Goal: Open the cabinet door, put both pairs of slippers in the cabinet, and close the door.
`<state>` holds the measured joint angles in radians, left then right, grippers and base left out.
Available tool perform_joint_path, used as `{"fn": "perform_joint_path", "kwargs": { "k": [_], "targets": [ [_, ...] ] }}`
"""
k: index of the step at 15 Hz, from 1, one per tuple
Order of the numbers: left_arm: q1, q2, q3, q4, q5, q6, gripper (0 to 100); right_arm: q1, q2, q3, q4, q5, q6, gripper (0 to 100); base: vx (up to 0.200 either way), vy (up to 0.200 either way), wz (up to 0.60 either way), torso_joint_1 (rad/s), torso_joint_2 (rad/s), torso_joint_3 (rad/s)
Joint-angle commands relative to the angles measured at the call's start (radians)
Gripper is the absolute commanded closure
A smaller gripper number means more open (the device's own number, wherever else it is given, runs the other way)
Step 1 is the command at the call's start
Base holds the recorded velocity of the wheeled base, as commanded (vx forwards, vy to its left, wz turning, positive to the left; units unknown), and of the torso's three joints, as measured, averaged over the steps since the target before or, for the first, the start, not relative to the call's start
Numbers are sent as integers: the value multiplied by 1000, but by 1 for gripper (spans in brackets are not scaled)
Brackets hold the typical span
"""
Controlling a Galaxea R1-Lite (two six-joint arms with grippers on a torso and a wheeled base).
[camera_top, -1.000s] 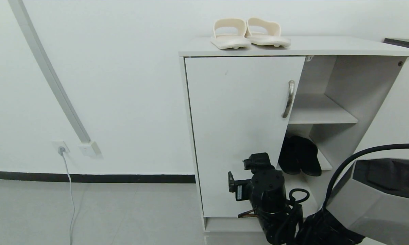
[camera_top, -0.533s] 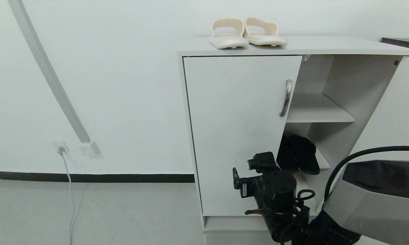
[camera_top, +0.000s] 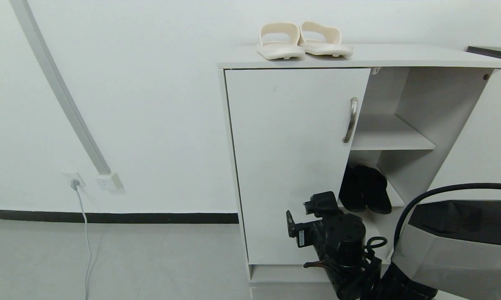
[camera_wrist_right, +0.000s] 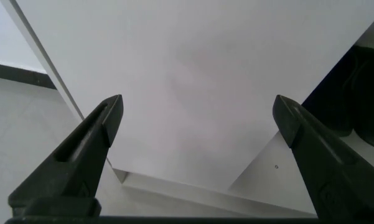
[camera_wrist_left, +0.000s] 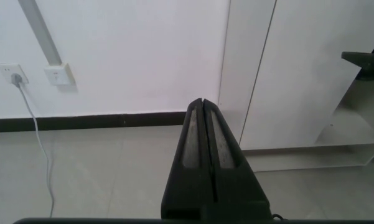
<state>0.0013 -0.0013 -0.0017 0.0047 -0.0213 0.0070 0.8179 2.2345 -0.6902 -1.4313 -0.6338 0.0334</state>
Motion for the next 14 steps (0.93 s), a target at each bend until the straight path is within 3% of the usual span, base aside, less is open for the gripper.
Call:
{"fn": "perform_joint_path", "kwargs": {
  "k": [1,6,14],
  "targets": [
    [0,1,0,0,0,1,100,-2,5,1,0,0,0,0,0,0,0,2,-51,-56],
    [0,1,0,0,0,1,100,-2,5,0,0,0,0,0,0,0,0,31,-340,-319],
    [0,1,0,0,0,-1,100,-5,2,0,-12,0,0,0,0,0,0,123,-454,-342]
  ]
}}
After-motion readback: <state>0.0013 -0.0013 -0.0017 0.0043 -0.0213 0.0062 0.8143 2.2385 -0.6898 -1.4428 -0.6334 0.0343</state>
